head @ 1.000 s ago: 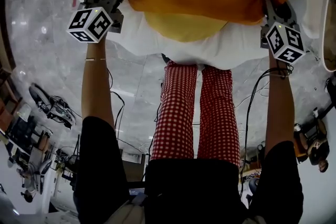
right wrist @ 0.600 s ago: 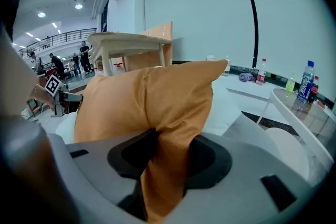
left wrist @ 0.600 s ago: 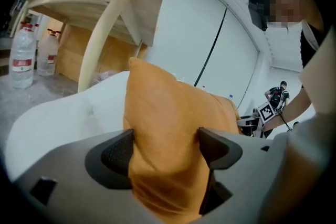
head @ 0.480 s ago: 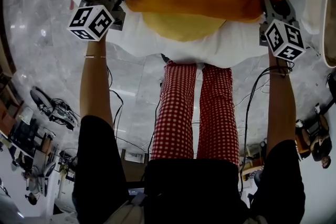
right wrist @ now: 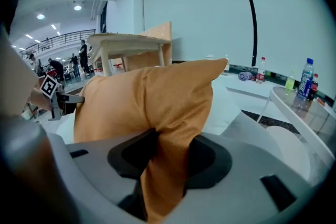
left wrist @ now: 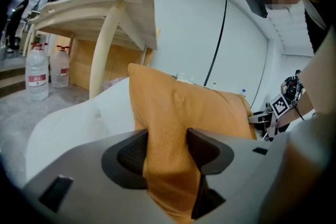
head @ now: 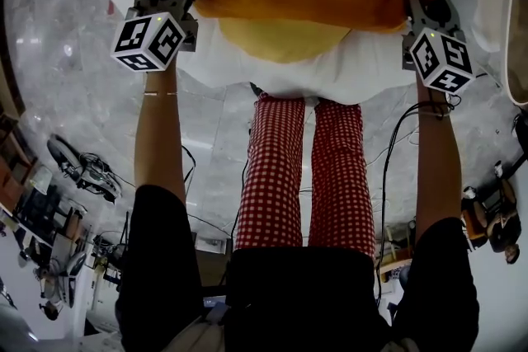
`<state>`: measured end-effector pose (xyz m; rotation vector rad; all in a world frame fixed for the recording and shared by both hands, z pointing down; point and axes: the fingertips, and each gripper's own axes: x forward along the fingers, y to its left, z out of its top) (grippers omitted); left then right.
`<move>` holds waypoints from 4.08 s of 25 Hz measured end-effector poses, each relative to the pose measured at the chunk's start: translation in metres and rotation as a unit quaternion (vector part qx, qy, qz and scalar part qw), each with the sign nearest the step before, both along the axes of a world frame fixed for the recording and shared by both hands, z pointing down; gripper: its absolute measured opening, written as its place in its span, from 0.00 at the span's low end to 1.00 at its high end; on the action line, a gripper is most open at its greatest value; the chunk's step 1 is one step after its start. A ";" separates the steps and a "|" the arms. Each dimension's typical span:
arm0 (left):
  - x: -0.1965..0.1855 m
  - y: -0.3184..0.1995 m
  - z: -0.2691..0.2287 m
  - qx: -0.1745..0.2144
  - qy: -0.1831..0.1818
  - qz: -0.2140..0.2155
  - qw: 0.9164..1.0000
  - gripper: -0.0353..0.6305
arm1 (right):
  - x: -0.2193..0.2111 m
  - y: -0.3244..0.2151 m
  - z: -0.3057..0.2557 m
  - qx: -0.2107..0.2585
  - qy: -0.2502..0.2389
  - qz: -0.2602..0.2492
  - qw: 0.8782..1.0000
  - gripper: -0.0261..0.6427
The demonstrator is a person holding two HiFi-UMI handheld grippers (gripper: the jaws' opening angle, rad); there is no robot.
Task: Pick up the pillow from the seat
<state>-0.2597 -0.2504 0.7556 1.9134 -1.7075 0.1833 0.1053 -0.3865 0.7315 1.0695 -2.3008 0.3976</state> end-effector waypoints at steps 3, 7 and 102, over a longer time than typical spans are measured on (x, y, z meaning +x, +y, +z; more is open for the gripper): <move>0.004 0.000 -0.003 -0.001 -0.011 -0.010 1.000 0.38 | 0.004 -0.001 -0.001 -0.001 -0.003 0.000 1.000 0.31; 0.006 0.001 -0.008 -0.008 -0.023 -0.021 0.999 0.34 | 0.005 0.001 -0.004 -0.001 -0.005 0.001 1.000 0.31; 0.045 0.082 -0.338 0.032 -0.029 -0.011 0.999 0.26 | 0.018 0.062 -0.347 0.130 -0.106 0.018 0.986 0.29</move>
